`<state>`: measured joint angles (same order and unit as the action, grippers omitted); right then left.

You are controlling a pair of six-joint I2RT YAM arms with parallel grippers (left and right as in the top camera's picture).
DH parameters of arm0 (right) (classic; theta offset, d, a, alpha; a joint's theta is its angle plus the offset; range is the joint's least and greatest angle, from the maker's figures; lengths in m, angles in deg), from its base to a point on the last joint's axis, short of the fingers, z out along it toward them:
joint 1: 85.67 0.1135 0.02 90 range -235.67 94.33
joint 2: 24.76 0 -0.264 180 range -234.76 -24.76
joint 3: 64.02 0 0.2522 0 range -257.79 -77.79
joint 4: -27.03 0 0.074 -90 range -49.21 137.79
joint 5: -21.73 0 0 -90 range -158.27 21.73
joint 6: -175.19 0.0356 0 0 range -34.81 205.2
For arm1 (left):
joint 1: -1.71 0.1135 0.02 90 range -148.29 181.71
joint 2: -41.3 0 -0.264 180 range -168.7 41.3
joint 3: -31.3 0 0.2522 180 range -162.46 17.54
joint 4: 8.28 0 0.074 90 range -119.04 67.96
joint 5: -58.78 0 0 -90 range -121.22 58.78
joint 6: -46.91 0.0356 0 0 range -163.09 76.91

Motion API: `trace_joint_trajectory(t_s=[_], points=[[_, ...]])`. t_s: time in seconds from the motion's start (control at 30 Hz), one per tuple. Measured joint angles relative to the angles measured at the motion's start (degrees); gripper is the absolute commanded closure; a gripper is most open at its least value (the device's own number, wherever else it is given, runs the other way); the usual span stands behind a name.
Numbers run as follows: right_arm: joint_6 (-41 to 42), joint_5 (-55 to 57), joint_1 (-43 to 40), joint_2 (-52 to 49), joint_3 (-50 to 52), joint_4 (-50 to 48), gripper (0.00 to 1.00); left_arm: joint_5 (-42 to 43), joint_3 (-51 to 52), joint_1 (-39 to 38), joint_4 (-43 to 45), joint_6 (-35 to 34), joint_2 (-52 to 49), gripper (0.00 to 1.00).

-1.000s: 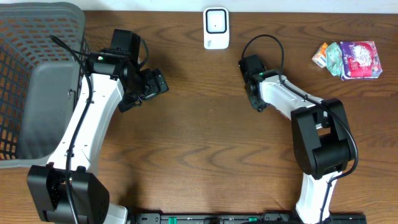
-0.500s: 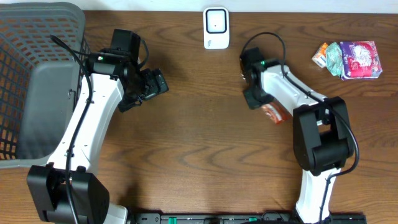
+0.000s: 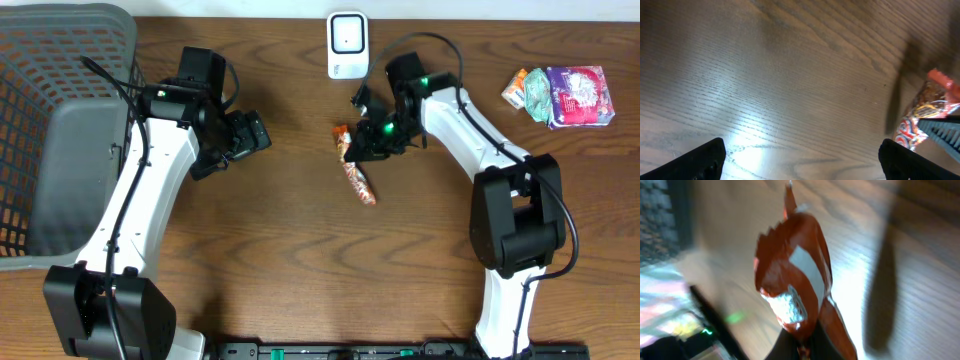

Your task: Scan the item barcode

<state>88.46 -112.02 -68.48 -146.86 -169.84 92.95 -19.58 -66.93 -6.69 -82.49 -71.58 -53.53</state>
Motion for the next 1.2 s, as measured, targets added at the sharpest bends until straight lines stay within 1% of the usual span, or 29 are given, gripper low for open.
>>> trace_joint_trajectory(t_s=[0.1, 0.2, 0.27, 0.33, 0.37, 0.43, 0.53, 0.57, 0.67, 0.73, 0.87, 0.9, 0.97, 1.03, 1.07, 1.13, 1.17, 1.2], points=[[4.7, -8.2, -1.25, -0.04, 6.75, -9.75, 0.99, 0.0, 0.0, 0.0, -0.02, 0.0, 0.0, 0.02], [11.32, -14.16, -2.95, -0.13, 13.49, -20.2, 0.99, 0.0, 0.0, 0.0, -0.02, 0.0, 0.0, 0.02], [14.8, -15.45, -4.72, -0.22, 16.22, -22.6, 0.99, 0.0, 0.0, 0.0, -0.02, 0.0, 0.0, 0.02], [16.41, -14.82, -6.14, -0.28, 16.83, -22.56, 0.98, 0.0, 0.0, 0.0, -0.02, 0.0, 0.0, 0.02], [17.22, -13.64, -7.39, -0.31, 16.85, -22.01, 0.95, 0.0, 0.0, 0.0, -0.02, 0.0, 0.0, 0.02], [18.36, -11.3, -9.51, -0.31, 16.7, -20.33, 0.88, 0.0, 0.0, 0.0, -0.04, 0.0, 0.0, 0.02], [18.69, -7.48, -12.92, -0.31, 14.88, -14.64, 0.72, 0.0, 0.0, 0.0, -0.02, 0.0, 0.0, 0.02], [18.4, -5.79, -14.01, -0.33, 13.22, -11.23, 0.7, 0.0, 0.0, 0.0, -0.02, 0.0, 0.0, 0.02], [16.55, -0.63, -15.76, -0.33, 6.95, -2.08, 0.69, 0.0, 0.0, 0.0, -0.04, 0.0, 0.0, 0.02], [14.78, 6.19, -15.82, -0.33, -0.04, 6.64, 0.69, 0.0, 0.0, 0.0, 0.0, 0.0, 0.0, 0.02], [11.54, 13.64, -15.15, -0.31, -7.63, 15.1, 0.51, -0.02, 0.0, 0.0, -0.02, 0.0, 0.0, 0.02], [10.49, 15.13, -14.88, -0.31, -9.38, 17.22, 0.5, 0.0, 0.0, 0.0, -0.04, 0.0, 0.0, 0.02], [8.61, 17.57, -13.99, -0.31, -11.43, 19.93, 0.5, 0.0, 0.0, 0.0, -0.02, 0.0, 0.0, 0.02], [7.58, 20.06, -12.63, -0.31, -11.93, 21.88, 0.47, 0.0, 0.0, 0.0, -0.02, 0.0, 0.0, 0.02], [7.26, 21.18, -12.0, -0.31, -11.93, 22.6, 0.44, 0.0, 0.0, 0.0, -0.02, 0.0, 0.0, 0.02], [6.73, 24.3, -9.84, -0.31, -11.54, 23.21, 0.27, 0.0, 0.0, 0.0, -0.02, 0.0, 0.0, 0.02], [6.38, 25.7, -8.66, -0.31, -11.17, 22.97, 0.24, 0.0, 0.0, 0.0, -0.04, 0.0, 0.0, 0.02], [6.19, 26.82, -7.85, -0.31, -10.88, 22.82, 0.24, 0.0, 0.0, 0.0, -0.04, 0.0, 0.0, 0.02]])
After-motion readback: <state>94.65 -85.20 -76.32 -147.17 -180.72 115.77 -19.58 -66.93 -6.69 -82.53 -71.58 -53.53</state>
